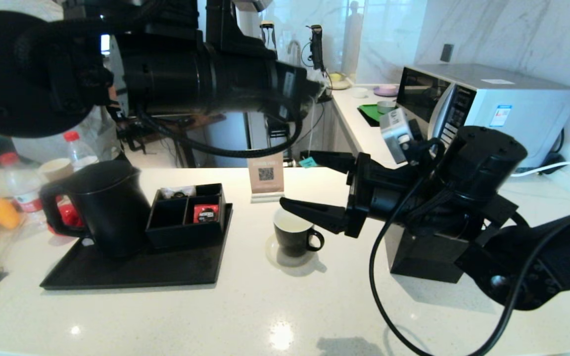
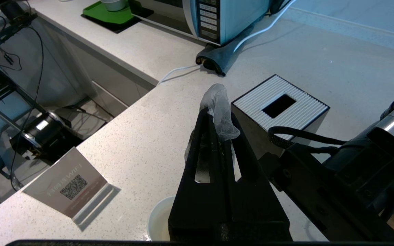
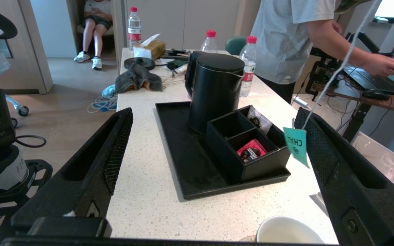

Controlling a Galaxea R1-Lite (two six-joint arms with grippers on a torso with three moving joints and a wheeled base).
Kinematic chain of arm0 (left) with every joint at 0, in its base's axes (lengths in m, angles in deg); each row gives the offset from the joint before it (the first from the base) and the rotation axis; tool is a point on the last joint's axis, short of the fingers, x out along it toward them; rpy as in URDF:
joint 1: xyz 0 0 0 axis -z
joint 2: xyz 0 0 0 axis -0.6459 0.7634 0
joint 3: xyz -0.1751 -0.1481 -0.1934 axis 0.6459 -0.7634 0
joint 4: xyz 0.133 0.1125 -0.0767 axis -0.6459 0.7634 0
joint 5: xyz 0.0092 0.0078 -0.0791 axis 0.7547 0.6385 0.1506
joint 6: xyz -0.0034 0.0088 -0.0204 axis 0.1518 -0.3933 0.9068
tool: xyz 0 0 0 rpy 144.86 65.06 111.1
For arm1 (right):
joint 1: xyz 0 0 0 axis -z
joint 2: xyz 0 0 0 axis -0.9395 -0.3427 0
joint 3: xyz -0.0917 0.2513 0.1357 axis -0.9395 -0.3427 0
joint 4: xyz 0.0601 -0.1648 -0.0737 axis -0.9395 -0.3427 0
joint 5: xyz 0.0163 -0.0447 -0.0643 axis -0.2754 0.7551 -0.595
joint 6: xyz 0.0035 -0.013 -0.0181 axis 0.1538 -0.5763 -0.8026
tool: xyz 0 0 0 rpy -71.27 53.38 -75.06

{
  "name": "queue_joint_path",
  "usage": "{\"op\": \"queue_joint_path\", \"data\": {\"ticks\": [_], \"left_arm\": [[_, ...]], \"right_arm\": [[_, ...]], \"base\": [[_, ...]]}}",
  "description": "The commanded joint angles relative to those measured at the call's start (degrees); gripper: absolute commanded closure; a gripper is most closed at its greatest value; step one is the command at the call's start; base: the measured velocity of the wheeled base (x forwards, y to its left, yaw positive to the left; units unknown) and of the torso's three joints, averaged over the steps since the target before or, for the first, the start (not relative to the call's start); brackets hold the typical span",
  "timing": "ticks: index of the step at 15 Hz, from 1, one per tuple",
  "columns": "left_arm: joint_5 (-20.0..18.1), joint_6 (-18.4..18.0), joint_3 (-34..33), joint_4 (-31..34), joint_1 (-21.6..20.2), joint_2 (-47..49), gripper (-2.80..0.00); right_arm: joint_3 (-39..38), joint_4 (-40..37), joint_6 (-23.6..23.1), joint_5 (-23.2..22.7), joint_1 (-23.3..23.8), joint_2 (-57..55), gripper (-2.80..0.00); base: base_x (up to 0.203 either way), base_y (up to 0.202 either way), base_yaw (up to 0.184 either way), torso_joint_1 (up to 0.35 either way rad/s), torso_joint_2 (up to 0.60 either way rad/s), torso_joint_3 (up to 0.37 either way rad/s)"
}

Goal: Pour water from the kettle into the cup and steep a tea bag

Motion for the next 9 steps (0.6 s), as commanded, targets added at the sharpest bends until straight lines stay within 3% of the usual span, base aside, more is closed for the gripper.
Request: {"op": "queue_joint_path", "data": {"ticks": [1, 9], "left_arm": [[-0.05, 0.02, -0.17, 0.01, 0.09, -0.10, 0.00], [-0.05, 1.69, -0.12, 0.01, 0.21, -0.10, 0.00]], "right_arm": [[-0.01, 0.36, 0.00, -0.25, -0.01, 0.07, -2.80], [-0.17, 0.45, -0.44, -0.16, -0.01, -0.06, -2.80]], "base": [[0.000, 0.000, 0.000, 0.000, 0.00, 0.000], [0.000, 0.000, 0.000, 0.000, 0.00, 0.000]]}}
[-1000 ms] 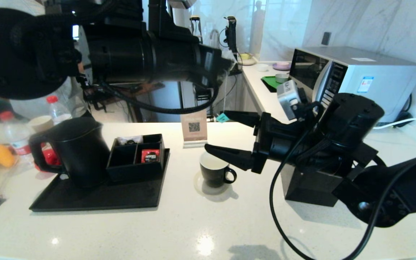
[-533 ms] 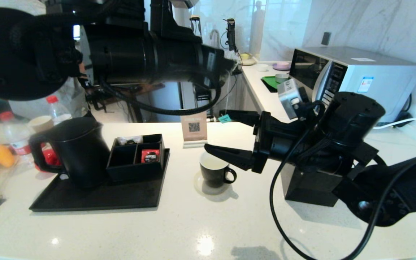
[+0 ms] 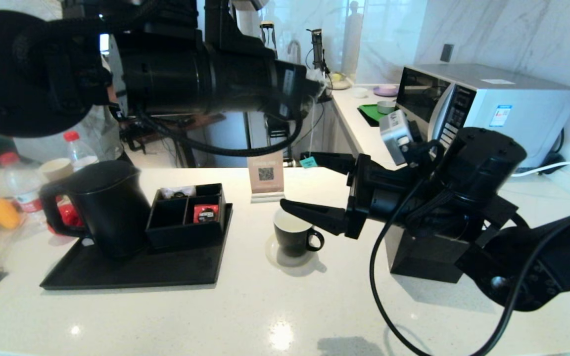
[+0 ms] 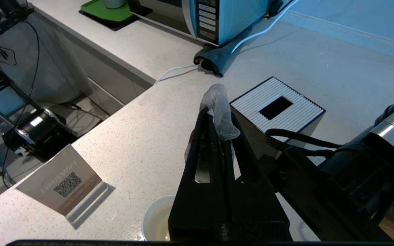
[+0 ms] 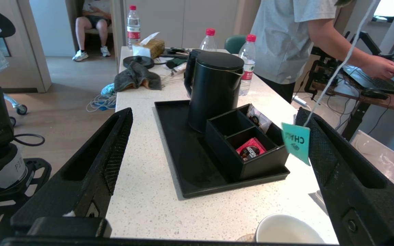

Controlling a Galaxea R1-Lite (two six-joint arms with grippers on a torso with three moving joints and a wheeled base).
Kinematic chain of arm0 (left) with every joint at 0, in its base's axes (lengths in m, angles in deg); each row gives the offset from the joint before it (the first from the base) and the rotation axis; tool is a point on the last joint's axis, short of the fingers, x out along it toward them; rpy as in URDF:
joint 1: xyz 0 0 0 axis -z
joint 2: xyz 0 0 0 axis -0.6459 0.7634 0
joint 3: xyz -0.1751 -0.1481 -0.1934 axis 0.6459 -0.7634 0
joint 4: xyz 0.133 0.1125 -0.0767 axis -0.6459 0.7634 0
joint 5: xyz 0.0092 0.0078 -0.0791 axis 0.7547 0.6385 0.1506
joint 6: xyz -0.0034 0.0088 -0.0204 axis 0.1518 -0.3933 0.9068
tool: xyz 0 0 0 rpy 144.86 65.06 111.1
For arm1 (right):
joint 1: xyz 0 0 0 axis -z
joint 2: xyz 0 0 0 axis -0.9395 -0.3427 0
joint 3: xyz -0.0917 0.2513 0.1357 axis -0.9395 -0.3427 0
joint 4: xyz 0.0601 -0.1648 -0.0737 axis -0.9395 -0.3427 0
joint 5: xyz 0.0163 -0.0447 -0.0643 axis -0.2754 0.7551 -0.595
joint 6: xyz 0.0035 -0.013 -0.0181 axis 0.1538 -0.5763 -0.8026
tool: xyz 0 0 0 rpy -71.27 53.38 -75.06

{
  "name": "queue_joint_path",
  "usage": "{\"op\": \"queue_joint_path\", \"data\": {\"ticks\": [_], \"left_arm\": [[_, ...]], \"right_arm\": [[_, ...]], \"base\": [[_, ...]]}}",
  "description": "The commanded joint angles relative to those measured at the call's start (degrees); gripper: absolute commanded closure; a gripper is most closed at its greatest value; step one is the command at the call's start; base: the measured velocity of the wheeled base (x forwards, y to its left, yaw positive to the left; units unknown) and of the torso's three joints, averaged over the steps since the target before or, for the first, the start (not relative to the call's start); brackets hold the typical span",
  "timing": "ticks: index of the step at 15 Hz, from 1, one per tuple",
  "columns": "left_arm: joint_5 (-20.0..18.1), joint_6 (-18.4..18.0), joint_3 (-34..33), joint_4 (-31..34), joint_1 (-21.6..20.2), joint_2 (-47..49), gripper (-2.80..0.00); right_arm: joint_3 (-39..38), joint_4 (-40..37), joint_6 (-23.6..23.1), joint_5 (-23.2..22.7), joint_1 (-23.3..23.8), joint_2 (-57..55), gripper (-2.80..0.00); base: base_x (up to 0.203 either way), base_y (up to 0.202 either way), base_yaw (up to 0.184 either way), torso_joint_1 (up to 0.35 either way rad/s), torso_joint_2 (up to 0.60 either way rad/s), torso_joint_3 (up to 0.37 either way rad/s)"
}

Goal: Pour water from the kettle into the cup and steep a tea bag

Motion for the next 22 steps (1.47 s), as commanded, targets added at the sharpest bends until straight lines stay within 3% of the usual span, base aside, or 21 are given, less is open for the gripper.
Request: {"op": "queue_joint_path", "data": {"ticks": [1, 2, 3, 22], "left_arm": [[-0.11, -0.01, -0.15, 0.00, 0.14, -0.02, 0.00], [-0.04, -0.01, -0.24, 0.00, 0.25, -0.02, 0.00], [-0.04, 0.06, -0.24, 0.00, 0.30, -0.01, 0.00], [1.54, 0.34, -0.77, -0.26, 1.16, -0.28, 0.00]], "right_arm": [[0.13, 0.41, -0.11, -0.27, -0.03, -0.05, -2.80], [0.13, 0.41, -0.11, -0.27, -0.03, -0.05, -2.80], [0.13, 0.41, -0.11, -0.27, -0.03, -0.14, 0.00], [0.31, 0.14, 0.06, 0.34, 0.92, 0.04, 0.00]], "base": [[0.000, 0.000, 0.000, 0.000, 0.00, 0.000], [0.000, 0.000, 0.000, 0.000, 0.00, 0.000], [0.000, 0.000, 0.000, 0.000, 0.00, 0.000], [0.000, 0.000, 0.000, 0.000, 0.00, 0.000]]}}
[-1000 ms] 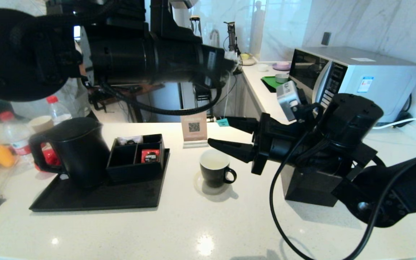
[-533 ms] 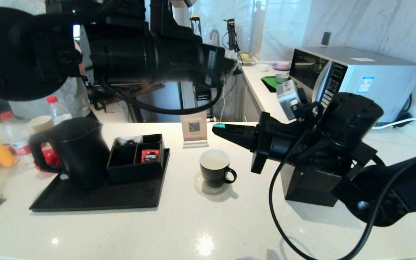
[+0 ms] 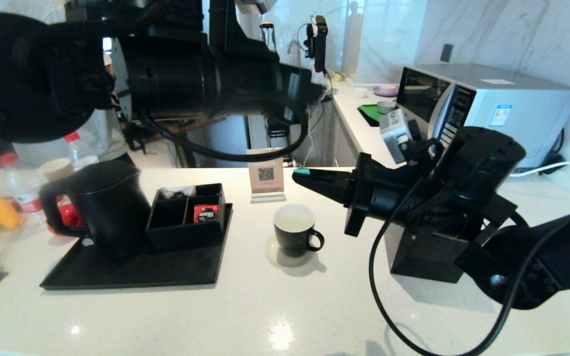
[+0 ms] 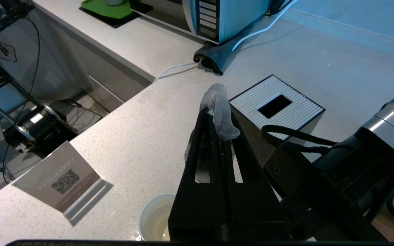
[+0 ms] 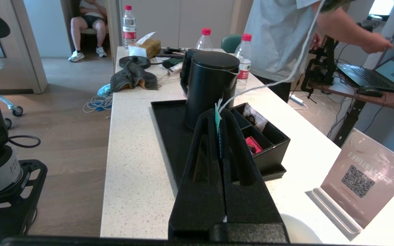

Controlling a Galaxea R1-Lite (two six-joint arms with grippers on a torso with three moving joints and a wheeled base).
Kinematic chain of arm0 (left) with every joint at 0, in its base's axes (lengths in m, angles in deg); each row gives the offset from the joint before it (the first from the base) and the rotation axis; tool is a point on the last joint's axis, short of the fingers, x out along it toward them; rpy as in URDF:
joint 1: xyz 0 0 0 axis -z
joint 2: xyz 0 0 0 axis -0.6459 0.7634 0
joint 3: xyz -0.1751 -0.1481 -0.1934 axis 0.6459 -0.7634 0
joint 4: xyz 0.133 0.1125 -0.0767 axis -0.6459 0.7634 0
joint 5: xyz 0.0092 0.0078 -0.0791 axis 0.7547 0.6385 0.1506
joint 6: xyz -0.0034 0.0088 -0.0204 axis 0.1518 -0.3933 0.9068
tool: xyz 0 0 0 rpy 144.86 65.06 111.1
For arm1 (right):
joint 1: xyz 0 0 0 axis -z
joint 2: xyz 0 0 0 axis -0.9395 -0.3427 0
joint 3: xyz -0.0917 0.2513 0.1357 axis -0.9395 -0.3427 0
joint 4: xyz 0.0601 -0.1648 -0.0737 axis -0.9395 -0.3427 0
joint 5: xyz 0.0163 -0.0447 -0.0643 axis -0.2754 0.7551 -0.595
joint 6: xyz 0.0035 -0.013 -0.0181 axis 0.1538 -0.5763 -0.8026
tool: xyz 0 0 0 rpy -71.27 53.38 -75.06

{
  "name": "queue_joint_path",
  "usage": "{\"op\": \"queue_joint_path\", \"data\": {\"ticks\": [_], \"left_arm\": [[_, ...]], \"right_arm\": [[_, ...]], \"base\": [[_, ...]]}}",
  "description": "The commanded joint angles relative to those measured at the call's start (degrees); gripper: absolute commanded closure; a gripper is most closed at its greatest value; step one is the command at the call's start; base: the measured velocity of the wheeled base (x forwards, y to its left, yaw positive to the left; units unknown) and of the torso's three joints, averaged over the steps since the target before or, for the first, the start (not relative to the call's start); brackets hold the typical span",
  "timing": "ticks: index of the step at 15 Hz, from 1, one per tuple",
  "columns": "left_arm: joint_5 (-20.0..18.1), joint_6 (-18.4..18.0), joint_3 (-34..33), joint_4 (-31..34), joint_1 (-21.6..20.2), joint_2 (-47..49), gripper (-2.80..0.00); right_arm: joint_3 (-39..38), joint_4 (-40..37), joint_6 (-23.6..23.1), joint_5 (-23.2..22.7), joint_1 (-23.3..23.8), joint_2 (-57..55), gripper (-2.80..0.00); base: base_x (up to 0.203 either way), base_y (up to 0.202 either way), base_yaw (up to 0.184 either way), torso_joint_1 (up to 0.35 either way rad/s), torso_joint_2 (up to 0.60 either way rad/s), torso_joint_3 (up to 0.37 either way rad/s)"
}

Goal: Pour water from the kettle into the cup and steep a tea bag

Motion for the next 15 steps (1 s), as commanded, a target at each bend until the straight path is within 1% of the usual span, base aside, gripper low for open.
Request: {"op": "queue_joint_path", "data": {"ticks": [1, 3, 5, 8, 10, 15], "left_arm": [[-0.06, 0.07, -0.25, -1.59, 0.19, -0.04, 0.00], [-0.06, 0.06, -3.05, -7.42, 0.38, 0.03, 0.00], [-0.05, 0.07, -6.32, -10.54, 1.01, -0.96, 0.00], [-0.06, 0.07, -8.05, -10.85, 1.96, -2.29, 0.00], [0.02, 0.10, -8.13, -10.85, 2.95, -2.73, 0.00], [1.95, 0.07, -12.38, -11.20, 5.27, -4.40, 0.00]], "right_arm": [[0.10, 0.23, -0.02, -0.24, 0.45, 0.17, 0.00], [1.65, -0.14, -0.02, -0.24, 1.56, 0.10, 0.00], [3.18, -0.75, 0.06, -0.25, 3.79, -0.19, 0.00], [5.19, -0.87, 0.07, -0.24, 6.68, -1.16, 0.00], [6.95, -1.00, 0.07, -0.19, 7.65, -1.90, 0.00], [14.78, -5.55, 0.07, -0.07, 9.48, -3.75, 0.00]], "base": [[0.000, 0.000, 0.000, 0.000, 0.00, 0.000], [0.000, 0.000, 0.000, 0.000, 0.00, 0.000], [0.000, 0.000, 0.000, 0.000, 0.00, 0.000], [0.000, 0.000, 0.000, 0.000, 0.00, 0.000], [0.000, 0.000, 0.000, 0.000, 0.00, 0.000], [0.000, 0.000, 0.000, 0.000, 0.00, 0.000]]}}
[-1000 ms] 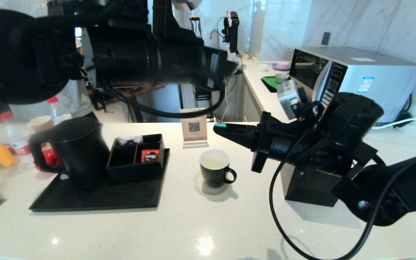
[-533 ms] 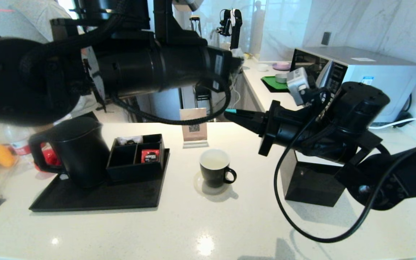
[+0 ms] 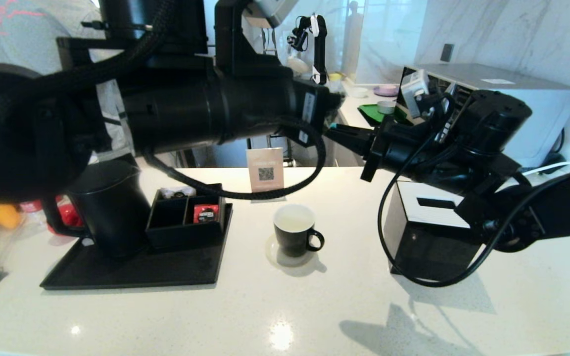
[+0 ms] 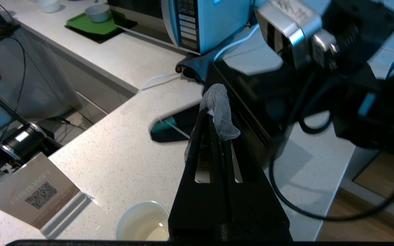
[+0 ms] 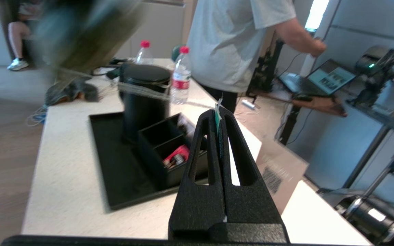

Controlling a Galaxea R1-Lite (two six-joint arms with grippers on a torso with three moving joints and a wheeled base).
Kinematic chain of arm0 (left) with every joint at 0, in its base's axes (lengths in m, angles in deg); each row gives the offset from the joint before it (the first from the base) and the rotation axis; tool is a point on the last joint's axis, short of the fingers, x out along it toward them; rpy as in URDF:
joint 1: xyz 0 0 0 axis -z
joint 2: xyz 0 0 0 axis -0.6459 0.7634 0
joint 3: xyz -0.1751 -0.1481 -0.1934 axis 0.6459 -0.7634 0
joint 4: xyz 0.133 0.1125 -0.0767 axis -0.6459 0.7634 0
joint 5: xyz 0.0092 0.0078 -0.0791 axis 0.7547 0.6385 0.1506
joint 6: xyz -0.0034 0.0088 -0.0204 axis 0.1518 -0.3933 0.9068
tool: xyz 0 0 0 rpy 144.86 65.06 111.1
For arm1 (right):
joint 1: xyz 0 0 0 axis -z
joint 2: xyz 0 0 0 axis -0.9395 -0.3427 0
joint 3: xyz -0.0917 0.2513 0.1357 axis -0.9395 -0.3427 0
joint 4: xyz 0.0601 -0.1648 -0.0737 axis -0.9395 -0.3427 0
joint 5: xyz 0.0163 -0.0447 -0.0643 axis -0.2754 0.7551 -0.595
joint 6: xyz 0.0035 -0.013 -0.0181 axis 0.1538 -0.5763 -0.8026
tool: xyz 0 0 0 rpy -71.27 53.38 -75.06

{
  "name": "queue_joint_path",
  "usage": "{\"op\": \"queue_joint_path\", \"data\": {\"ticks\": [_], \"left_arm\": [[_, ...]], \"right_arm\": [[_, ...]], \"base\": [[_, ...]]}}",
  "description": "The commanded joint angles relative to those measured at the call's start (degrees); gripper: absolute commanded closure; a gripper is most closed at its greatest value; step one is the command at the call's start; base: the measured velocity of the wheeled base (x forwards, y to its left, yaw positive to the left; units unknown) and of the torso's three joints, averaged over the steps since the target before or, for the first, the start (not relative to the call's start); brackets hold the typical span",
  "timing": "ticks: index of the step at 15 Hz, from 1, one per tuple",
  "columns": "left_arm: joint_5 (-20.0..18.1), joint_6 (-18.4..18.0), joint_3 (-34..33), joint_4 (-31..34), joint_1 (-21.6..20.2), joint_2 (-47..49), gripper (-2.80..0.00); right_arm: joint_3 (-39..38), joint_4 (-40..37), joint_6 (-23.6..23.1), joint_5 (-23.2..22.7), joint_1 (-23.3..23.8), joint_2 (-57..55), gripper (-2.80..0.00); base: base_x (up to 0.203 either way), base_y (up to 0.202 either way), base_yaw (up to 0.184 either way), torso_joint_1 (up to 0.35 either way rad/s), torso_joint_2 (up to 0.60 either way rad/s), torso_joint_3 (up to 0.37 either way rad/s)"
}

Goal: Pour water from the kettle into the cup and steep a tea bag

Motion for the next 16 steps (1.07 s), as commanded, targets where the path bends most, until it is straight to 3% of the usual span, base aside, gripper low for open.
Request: {"op": "queue_joint_path", "data": {"ticks": [1, 8, 16], "left_arm": [[0.08, -0.01, -2.34, -0.12, 0.55, -1.21, 0.00], [1.42, 1.64, -9.25, -5.48, 0.30, -2.09, 0.00], [1.49, 3.33, -12.13, -7.13, 0.18, -2.11, 0.00]], "right_arm": [[3.86, -1.24, -0.05, -0.24, 0.64, -1.21, 0.00], [5.98, -2.58, -0.10, -0.33, 0.60, -0.60, 0.00], [5.89, -2.50, -0.14, -0.33, 0.52, 0.15, 0.00]], "base": [[0.000, 0.000, 0.000, 0.000, 0.00, 0.000], [0.000, 0.000, 0.000, 0.000, 0.00, 0.000], [0.000, 0.000, 0.000, 0.000, 0.00, 0.000]]}}
